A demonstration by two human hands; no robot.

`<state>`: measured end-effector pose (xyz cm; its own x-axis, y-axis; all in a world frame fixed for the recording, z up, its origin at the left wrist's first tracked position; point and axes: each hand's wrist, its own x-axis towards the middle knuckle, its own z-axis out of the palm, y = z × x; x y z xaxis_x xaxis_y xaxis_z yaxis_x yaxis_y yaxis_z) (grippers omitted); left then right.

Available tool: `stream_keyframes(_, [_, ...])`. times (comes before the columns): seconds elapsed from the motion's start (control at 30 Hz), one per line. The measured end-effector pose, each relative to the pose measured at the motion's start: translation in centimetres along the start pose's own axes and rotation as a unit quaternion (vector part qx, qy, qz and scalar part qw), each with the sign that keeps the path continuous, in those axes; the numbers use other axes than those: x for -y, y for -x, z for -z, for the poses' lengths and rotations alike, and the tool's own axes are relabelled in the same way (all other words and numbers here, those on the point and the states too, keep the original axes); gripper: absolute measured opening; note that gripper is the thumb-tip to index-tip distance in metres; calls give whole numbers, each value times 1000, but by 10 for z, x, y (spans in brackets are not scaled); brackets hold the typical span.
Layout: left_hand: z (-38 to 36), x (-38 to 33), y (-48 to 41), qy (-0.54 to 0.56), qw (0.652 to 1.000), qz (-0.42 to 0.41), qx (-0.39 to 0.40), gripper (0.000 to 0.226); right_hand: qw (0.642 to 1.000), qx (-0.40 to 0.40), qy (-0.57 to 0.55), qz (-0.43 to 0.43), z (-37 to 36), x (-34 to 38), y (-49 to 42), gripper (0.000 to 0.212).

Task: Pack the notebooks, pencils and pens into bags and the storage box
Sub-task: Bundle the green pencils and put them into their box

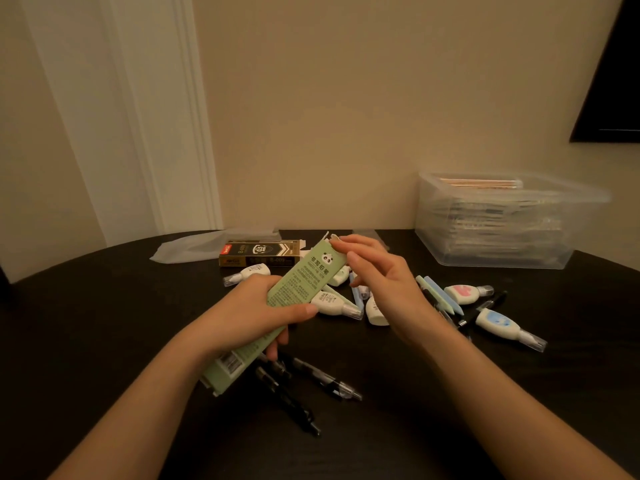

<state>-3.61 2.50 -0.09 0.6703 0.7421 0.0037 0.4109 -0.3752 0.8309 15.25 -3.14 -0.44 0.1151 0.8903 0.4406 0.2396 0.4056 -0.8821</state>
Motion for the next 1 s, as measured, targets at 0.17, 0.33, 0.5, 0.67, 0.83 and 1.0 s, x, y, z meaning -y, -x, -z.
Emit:
stream_keyframes(0.17, [-5, -3, 1, 37, 999, -5, 8, 20, 999, 26, -14, -16, -1, 3, 1, 29])
stream_keyframes(0.33, [-12, -7, -1, 89, 995, -30, -13, 21, 999, -13, -33, 4, -4, 7, 0, 29])
stream_keyframes(0.5, [-19, -22, -12, 157, 985, -66, -7, 23, 997, -32, -71, 25, 2, 23, -10, 29])
stream_keyframes(0.67, [-31, -41, -28, 191, 974, -116, -24, 27, 995, -50, -74, 43, 15, 43, -28, 29])
stream_keyframes(0.83, [-42, -43, -46, 178, 974, -134, -46, 25, 995, -70, -26, 73, 26, 47, -28, 30])
stream_keyframes(1.0, [-46, -38, -50, 168, 972, -136, -92, 13, 992, -57, 49, 97, 30, 32, -15, 27])
